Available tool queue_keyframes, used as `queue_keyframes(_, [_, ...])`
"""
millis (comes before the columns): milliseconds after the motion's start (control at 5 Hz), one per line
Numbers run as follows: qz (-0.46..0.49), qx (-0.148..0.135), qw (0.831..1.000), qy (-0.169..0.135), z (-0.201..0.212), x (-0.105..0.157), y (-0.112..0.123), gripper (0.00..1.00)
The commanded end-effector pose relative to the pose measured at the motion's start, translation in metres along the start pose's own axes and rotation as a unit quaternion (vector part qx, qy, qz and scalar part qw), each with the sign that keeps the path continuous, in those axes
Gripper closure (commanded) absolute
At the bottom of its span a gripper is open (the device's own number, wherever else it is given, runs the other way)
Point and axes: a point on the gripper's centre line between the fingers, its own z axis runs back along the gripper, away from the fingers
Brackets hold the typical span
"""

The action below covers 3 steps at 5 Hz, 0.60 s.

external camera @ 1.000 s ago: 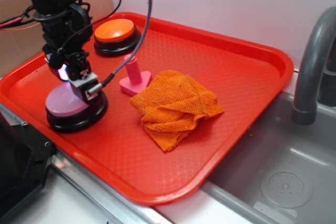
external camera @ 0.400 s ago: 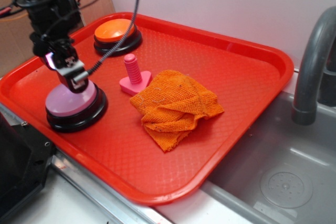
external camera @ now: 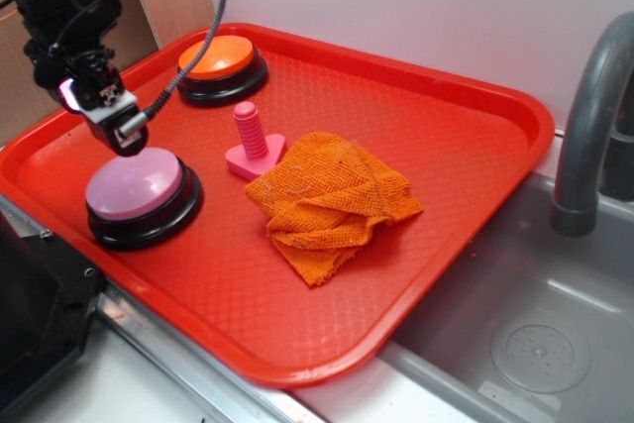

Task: Push the pink button.

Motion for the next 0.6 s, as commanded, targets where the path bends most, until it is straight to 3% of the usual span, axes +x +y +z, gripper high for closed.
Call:
queue_keyframes(0, [-0.015, 0.006, 0.999, -0.03, 0.029, 0.017, -0.003, 0.0])
queue_keyframes(400, [0.009, -0.002, 1.0, -0.029, 0.043, 0.021, 0.002, 0.0])
